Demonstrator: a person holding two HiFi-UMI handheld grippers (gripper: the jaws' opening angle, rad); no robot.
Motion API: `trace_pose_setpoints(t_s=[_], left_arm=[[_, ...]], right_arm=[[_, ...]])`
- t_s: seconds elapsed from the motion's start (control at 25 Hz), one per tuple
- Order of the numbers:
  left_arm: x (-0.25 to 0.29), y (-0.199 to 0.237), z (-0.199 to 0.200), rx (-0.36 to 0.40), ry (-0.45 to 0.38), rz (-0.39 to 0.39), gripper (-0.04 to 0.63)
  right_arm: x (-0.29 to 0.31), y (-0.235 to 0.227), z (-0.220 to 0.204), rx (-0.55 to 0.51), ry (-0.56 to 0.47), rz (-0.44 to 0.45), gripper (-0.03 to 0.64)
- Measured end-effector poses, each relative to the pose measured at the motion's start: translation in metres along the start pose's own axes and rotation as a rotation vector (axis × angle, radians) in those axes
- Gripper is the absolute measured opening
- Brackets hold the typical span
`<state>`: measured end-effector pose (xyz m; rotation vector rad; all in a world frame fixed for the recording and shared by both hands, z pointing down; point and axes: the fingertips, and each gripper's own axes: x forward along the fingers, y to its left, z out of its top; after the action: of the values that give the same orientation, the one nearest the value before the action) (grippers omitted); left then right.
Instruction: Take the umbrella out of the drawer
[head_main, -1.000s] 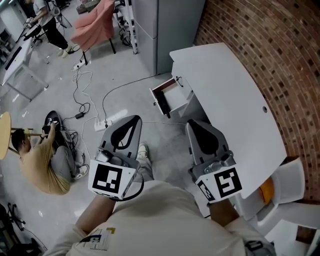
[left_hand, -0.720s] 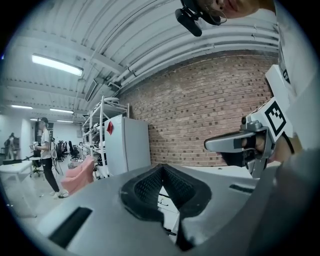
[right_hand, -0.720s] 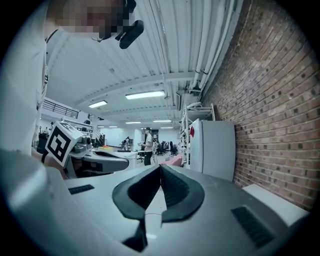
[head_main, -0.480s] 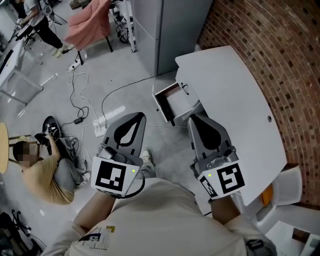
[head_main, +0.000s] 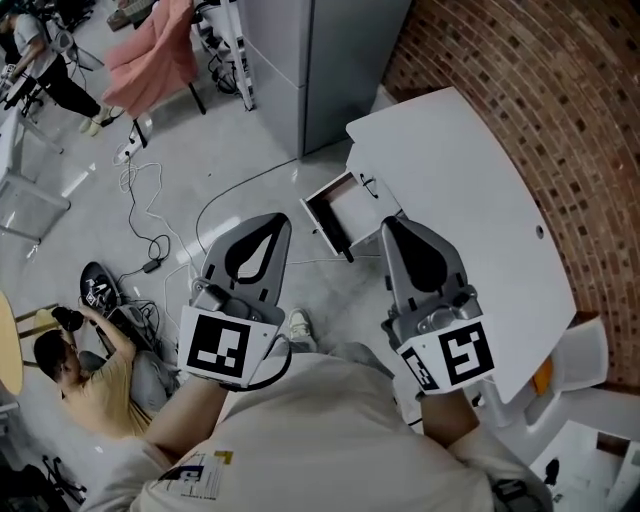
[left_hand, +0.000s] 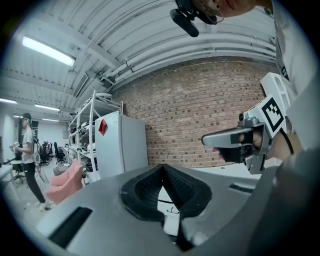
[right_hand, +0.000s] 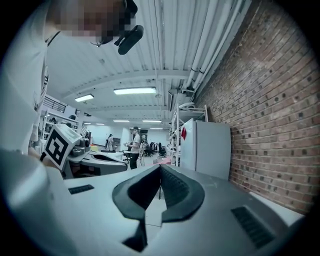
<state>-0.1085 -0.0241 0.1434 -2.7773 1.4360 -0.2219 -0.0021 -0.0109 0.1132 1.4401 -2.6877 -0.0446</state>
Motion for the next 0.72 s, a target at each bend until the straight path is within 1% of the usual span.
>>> trace_pose_setpoints(t_s=[0.16, 0.36, 0.72], left_arm=[[0.015, 0.015, -0.003, 0.000, -0.005, -0.019, 0.008], [0.026, 0.023, -0.003, -0.011, -0.014, -0.028, 0.008], [0.044, 0.022, -0.008, -0.027, 0.012, -0.004, 0.008]], right_arm=[[0.015, -0.001, 0.000, -0.003, 0.006, -0.012, 0.007], [0.023, -0.010, 0.000, 0.013, -0.003, -0.030, 0.006], [0.034, -0.027, -0.015, 0.013, 0.032, 0.006, 0.006]])
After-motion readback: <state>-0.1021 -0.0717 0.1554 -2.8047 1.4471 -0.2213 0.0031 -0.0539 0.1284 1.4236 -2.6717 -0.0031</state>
